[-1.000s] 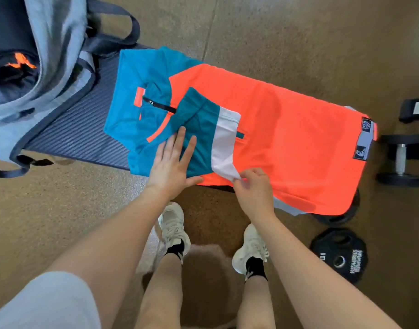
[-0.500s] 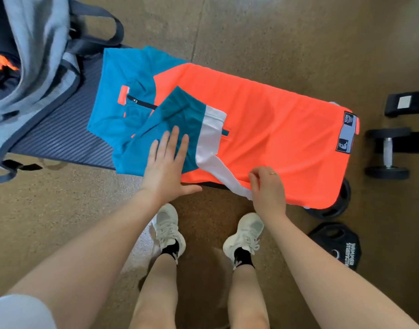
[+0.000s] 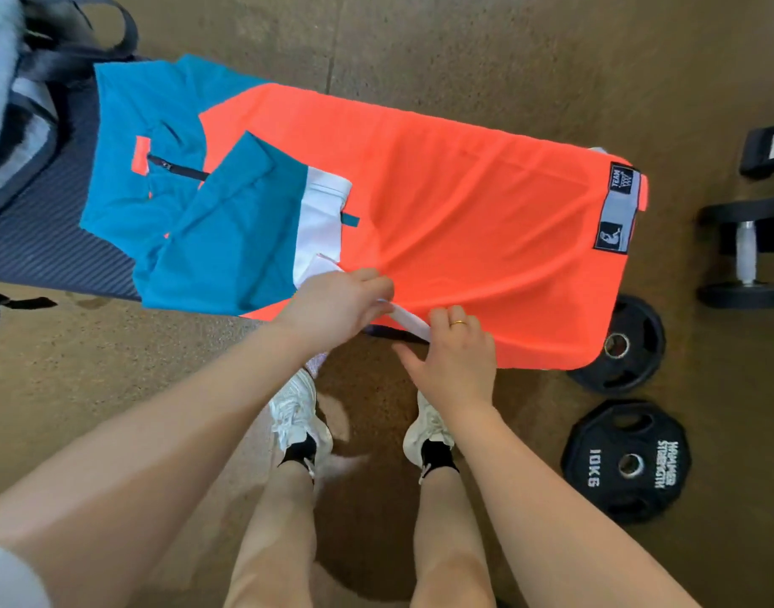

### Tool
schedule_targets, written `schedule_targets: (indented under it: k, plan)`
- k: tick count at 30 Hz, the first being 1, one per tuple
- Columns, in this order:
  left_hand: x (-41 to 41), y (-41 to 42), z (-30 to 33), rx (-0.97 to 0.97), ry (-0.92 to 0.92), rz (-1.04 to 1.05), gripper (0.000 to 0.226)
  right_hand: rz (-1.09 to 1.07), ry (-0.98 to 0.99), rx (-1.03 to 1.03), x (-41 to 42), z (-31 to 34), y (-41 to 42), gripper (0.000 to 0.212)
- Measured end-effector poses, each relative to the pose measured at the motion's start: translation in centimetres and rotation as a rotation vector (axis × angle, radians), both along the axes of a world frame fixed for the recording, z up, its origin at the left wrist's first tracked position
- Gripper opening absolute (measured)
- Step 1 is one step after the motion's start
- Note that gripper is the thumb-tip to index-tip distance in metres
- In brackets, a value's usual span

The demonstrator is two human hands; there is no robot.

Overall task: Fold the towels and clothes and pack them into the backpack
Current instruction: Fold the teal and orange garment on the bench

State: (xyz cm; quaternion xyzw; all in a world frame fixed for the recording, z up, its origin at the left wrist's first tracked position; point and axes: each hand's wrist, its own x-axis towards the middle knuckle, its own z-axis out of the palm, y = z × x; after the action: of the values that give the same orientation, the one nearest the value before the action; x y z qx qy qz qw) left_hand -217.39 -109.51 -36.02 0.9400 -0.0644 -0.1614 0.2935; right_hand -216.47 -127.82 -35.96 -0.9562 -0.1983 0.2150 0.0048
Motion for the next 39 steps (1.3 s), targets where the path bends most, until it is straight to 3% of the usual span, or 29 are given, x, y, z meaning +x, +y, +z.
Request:
schedule_targets:
  k: [5,10,13,17,20,22,25,28,31,35,39]
  plan:
    - [0.5,0.0,0.9,-0.035,0.106,0.123,0.030,-0.143,-0.010,0.043,1.8,0.3,-0.6,0.021]
    - [0.8,-0.8,-0.2,0.028,0.193,0.149,0.023,-0.167,-0.045,-0.086,3.0,1.3,-5.2,0.021]
    - [0.8,-1.0,-0.7,0.122,0.217,0.169,0.025,-0.288,-0.005,-0.129,4.3,2.0,-8.7,0.016]
    - [1.0,-2.2,-0.2,0.300,0.291,0.236,0.019,-0.540,0.146,0.085,5.9,2.7,-11.7,0.035]
    - [1.6,-4.3,1.6,0.444,0.350,0.337,0.031,-0.653,0.273,0.237,7.0,3.0,-13.4,0.030]
    - [2.2,-7.1,2.6,0.385,0.282,0.301,0.044,-0.701,0.356,0.323,7.9,3.1,-14.5,0.023]
    - [2.6,-12.7,2.8,0.101,0.123,0.015,0.049,-0.606,0.485,0.405,9.0,3.0,-14.9,0.015]
    - [3.8,-17.0,1.0,0.068,0.100,-0.043,0.057,-0.444,0.470,0.348,9.2,1.9,-15.0,0.018]
    - [5.6,-19.0,-0.3,-0.043,0.306,0.130,0.030,-0.388,0.382,0.268,9.2,1.2,-15.8,0.012]
    - [6.5,-19.0,-0.8,-0.071,0.354,0.258,0.024,-0.126,0.167,-0.140,9.5,1.5,-17.3,0.020]
    - [6.4,-19.2,-0.5,-0.057,0.364,0.292,0.038,-0.304,0.172,-0.249,10.8,1.6,-20.5,0.022]
